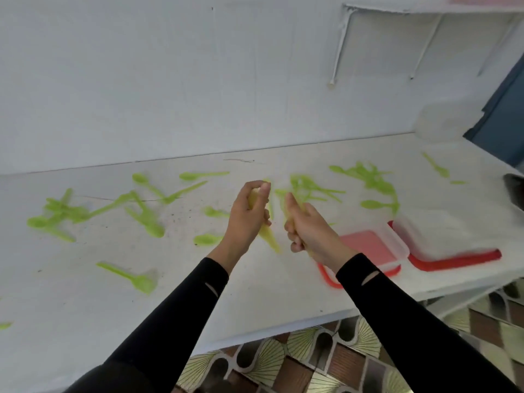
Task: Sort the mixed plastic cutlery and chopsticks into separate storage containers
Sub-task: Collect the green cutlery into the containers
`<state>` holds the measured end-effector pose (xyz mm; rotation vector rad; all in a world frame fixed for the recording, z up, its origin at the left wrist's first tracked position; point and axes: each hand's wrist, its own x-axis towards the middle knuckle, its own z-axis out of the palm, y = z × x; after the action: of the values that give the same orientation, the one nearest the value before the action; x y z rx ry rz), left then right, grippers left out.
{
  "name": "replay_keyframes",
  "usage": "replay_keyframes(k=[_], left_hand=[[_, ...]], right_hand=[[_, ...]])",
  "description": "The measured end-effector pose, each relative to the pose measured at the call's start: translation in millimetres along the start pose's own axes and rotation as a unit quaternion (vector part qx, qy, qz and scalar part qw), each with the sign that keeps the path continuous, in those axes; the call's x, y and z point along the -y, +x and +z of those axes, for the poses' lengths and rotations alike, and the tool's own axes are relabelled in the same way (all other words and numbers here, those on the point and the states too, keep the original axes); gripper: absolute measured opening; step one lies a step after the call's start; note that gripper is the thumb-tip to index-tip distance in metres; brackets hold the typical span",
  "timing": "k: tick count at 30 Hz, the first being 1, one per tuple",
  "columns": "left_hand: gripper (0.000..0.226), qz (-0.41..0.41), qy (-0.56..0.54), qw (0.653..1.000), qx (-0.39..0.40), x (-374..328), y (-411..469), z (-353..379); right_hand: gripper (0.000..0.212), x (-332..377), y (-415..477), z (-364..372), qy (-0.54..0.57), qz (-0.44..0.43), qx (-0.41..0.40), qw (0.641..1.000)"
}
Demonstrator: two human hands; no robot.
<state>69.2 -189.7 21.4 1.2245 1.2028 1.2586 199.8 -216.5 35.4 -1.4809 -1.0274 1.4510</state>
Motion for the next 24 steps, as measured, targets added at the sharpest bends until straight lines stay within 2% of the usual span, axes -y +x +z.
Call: replay_keyframes(k=[4, 8, 11, 16, 20, 24], left_hand=[[0.026, -0.053, -0.026, 0.990, 0.127, 3.7, -9.6, 44.3], [0.022, -0.058, 0.003, 0.986, 0.155, 9.8, -2.7, 63.8], [0.025, -0.075, 0.014, 0.985, 0.157, 12.1, 11.0, 67.4], [0.019, -0.092, -0.003, 0.979, 0.181, 9.3, 38.6, 86.3], [0.007, -0.131, -0.051, 0.968, 0.210, 6.0, 54.5, 110.9], [0.012, -0.146, -0.044, 0.971, 0.185, 9.2, 67.5, 133.3]], right_hand=[[0.059, -8.3, 7.8, -34.2, -0.042, -0.022, -0.053, 0.997], [0.070, -9.4, 19.9, -53.4, -0.029, 0.004, -0.069, 0.997], [0.060, -5.1, 24.1, -57.3, -0.025, 0.008, -0.060, 0.998], [0.055, 7.6, 42.8, -72.0, -0.079, 0.017, -0.112, 0.990], [0.021, 14.5, 53.8, -98.5, -0.069, -0.033, -0.191, 0.979], [0.019, 14.4, 57.4, -117.9, -0.082, -0.033, -0.183, 0.979]])
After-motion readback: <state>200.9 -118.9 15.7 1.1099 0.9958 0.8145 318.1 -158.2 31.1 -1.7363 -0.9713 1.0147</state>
